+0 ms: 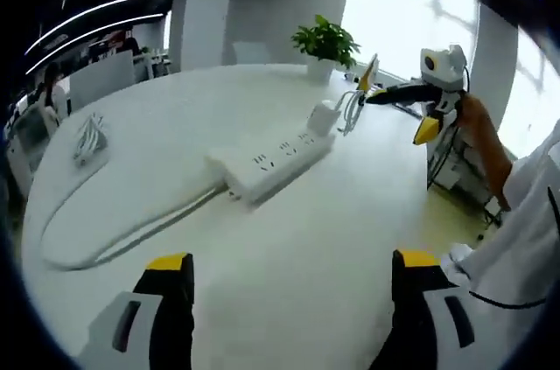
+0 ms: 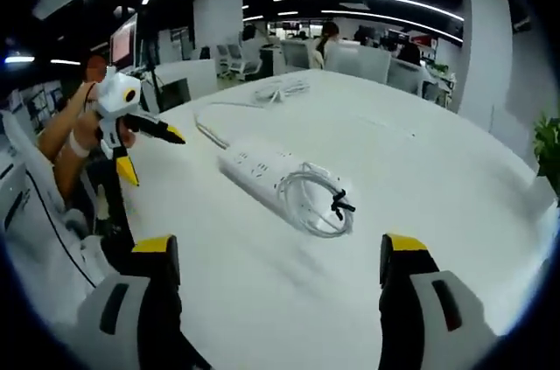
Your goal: Straighten the power strip on the desk, plug the charger into it
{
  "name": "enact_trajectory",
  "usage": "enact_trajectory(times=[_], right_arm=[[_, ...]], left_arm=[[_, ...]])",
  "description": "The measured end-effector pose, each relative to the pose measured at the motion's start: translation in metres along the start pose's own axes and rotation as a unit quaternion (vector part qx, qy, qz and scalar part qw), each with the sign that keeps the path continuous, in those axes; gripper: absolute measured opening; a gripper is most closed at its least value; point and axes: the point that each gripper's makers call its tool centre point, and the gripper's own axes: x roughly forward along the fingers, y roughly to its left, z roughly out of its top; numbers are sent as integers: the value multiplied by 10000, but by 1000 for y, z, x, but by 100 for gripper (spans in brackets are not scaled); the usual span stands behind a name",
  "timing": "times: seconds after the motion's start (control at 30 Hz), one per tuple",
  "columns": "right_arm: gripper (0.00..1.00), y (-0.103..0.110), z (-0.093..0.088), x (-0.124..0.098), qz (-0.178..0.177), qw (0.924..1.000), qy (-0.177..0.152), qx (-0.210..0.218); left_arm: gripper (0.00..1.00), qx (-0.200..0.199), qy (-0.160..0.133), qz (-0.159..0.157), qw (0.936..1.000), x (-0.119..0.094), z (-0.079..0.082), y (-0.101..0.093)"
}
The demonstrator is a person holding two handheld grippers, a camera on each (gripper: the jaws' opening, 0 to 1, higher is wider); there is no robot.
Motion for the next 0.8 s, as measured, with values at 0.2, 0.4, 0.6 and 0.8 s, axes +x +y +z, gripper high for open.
enact_trajectory(times=[0.2, 0.4, 0.6, 0.8], right_arm=[[96, 0, 0, -15, -133, 9998, -47, 139], [96, -3, 0, -36, -416, 9991, -79, 96], [95, -4, -6, -51, -583, 9983, -22, 72], [93, -10, -20, -62, -806, 9966, 14, 186]], left_arm=[[96, 299, 31, 41, 9995, -18, -3, -18], [96, 378, -30, 134, 9992, -33, -7, -24], [96, 368, -93, 400, 9985, -50, -9, -18], [96, 213, -299, 635, 9973, -65, -11, -13]])
